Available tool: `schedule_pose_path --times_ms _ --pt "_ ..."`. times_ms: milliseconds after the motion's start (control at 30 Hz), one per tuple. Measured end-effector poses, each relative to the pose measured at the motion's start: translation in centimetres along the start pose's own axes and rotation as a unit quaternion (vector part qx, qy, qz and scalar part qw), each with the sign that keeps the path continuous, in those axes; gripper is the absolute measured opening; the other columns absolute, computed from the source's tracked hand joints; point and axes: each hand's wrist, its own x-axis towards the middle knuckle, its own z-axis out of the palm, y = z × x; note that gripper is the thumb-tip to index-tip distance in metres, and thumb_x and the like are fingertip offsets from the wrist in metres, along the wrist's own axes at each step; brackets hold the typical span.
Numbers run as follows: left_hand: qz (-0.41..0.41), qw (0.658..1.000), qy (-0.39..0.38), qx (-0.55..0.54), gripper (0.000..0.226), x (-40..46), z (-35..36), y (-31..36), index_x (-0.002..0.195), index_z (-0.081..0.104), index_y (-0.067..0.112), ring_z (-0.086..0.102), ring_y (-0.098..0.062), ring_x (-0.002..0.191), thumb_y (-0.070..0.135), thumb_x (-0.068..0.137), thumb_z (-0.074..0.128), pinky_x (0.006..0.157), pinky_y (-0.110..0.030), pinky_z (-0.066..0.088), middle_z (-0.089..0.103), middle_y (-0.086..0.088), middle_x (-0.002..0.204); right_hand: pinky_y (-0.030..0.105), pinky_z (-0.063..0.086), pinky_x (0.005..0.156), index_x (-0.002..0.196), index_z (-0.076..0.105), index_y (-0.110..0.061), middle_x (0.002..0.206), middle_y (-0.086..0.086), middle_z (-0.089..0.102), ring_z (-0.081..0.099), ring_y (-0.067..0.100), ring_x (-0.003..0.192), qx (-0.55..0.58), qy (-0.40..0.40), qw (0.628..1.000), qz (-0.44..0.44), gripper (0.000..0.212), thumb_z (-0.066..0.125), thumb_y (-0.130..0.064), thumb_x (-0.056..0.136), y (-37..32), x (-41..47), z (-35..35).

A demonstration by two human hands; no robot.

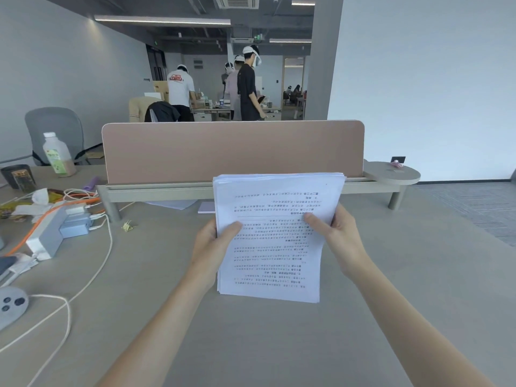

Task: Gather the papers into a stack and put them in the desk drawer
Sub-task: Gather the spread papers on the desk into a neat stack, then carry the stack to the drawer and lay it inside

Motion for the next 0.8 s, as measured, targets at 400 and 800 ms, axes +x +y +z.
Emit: schedule_pose_path --times_ms 400,800 --pt "0.062 0.991 -0.018 0.122 0.029 0.6 -0.3 -1.3 0.116 0.051 0.032 0.060 0.001 0.108 0.008 0.101 0.047 0.082 -0.020 0.047 0.061 0.025 0.111 0.042 0.054 0.098 0.133 0.055 -0.021 0.124 -0.008 0.071 0.068 0.014 0.115 -0.077 0.026 0.996 -0.034 0.037 0.061 -0.014 0.098 0.9 0.2 1.9" --pt "0.089 0.988 0.044 0.118 0.029 -1.2 0.9 -3.3 0.111 0.052 0.038 0.060 0.017 0.098 0.012 0.099 0.051 0.082 -0.023 0.048 0.064 0.039 0.103 0.028 0.049 0.074 0.116 0.047 -0.033 0.102 -0.024 0.062 0.061 -0.002 0.095 -0.111 0.080 0.990 -0.031 0.030 0.062 -0.016 0.095 2.0 -1.4 3.0"
